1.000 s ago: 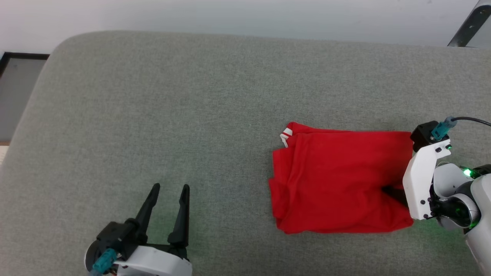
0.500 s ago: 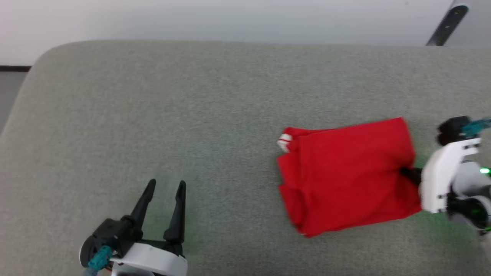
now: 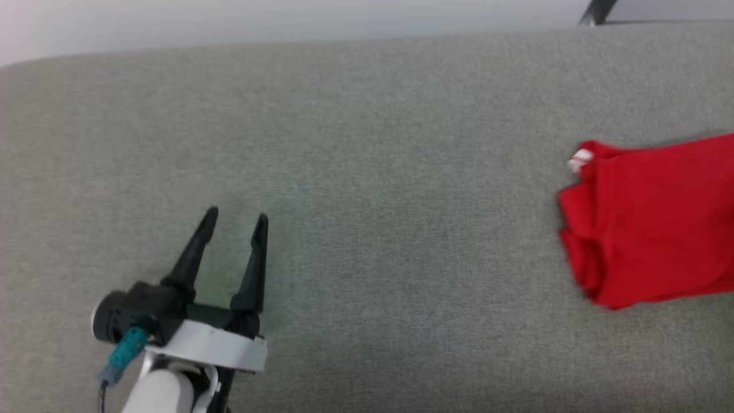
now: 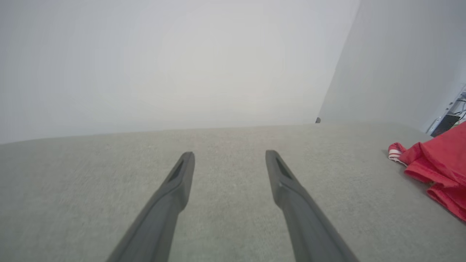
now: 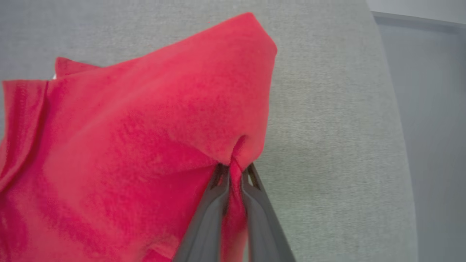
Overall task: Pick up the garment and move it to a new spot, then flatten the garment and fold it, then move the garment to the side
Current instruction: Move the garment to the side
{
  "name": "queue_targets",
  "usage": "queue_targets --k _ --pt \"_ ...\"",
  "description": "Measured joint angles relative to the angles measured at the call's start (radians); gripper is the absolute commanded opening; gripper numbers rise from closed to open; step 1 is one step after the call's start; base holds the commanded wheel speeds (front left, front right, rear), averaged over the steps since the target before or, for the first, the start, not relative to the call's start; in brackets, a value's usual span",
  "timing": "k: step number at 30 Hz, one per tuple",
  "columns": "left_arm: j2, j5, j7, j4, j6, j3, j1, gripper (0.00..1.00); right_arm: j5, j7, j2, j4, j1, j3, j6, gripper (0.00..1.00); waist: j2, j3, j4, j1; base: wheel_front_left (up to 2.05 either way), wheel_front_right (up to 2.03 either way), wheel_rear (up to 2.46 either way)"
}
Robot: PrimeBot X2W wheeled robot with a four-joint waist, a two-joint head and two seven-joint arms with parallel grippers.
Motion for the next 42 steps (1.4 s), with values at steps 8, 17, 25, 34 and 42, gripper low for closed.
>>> queue_targets --k 8,17,25,34,42 --pt "0.015 0.016 0.039 -0.063 -0.008 -0.022 -0.070 1.00 -0.131 -0.007 -0.037 0.028 -0.061 -0.131 0.000 0.00 0.0000 0.077 -0.026 0.0000 0.00 0.00 0.00" --pt "0.045 0.026 0.069 -0.131 -0.007 -0.025 -0.104 1.00 -0.277 -0.089 -0.047 0.161 -0.116 -0.191 0.000 0.00 0.0000 0.146 -0.025 -0.0001 0.00 0.00 0.00" --pt "0.062 0.033 0.093 -0.166 0.000 -0.030 -0.105 1.00 -0.377 -0.195 -0.010 0.300 -0.184 -0.189 0.000 0.00 0.0000 0.175 -0.028 0.0000 0.00 0.00 0.00" --pt "0.077 0.033 0.105 -0.181 0.004 -0.030 -0.104 1.00 -0.444 -0.292 0.012 0.437 -0.257 -0.170 0.000 0.00 0.0001 0.193 -0.030 0.0000 0.00 0.00 0.00" --pt "0.081 0.030 0.113 -0.188 0.009 -0.032 -0.105 1.00 -0.463 -0.353 0.013 0.546 -0.316 -0.146 0.000 0.00 0.0000 0.207 -0.030 0.0000 0.00 0.00 0.00"
